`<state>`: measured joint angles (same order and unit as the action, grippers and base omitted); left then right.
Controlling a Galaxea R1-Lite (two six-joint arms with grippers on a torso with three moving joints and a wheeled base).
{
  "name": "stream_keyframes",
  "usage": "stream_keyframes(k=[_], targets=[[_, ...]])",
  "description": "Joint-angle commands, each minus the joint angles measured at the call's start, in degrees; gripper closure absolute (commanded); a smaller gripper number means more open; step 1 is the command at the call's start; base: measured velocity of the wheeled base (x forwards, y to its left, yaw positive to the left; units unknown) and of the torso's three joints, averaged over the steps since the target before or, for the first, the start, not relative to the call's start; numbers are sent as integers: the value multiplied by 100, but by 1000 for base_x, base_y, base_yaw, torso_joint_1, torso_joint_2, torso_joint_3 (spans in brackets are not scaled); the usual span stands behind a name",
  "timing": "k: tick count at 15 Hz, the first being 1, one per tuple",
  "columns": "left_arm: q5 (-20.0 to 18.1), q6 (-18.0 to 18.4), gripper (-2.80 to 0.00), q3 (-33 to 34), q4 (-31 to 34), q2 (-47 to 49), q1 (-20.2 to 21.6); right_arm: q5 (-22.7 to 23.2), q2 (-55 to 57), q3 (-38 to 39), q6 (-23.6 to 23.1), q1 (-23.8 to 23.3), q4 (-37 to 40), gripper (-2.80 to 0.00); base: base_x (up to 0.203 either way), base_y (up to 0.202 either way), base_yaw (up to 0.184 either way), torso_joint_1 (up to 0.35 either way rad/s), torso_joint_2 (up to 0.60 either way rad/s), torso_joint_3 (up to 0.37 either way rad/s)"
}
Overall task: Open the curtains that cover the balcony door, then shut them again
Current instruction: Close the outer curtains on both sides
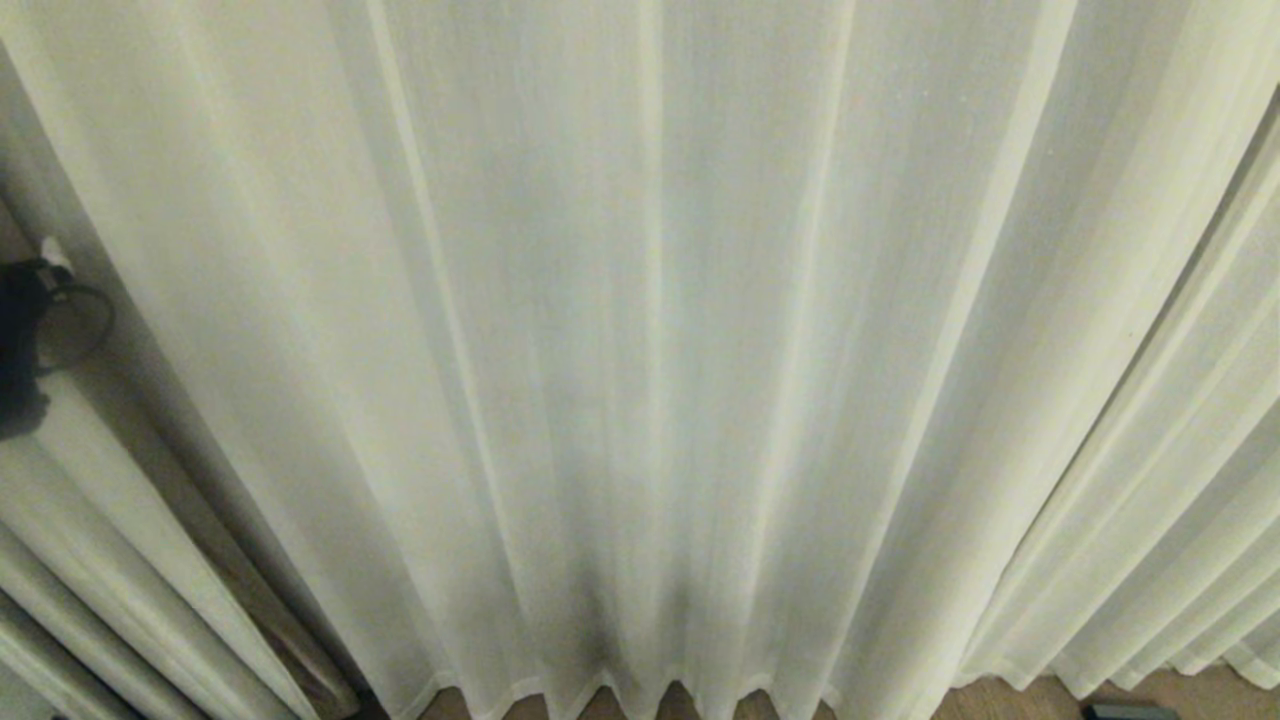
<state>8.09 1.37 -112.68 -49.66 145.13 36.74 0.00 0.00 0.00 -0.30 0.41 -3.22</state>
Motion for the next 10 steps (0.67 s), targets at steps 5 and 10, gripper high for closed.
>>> stream_keyframes(k=[5, 10], targets=[[89, -2, -280, 9, -26, -163, 105, 0, 0, 0, -5, 2, -3, 0, 0, 0, 0, 0, 0, 0], [158, 4, -280, 9, -17, -335, 123, 0, 0, 0, -5, 2, -3, 0, 0, 0, 0, 0, 0, 0]])
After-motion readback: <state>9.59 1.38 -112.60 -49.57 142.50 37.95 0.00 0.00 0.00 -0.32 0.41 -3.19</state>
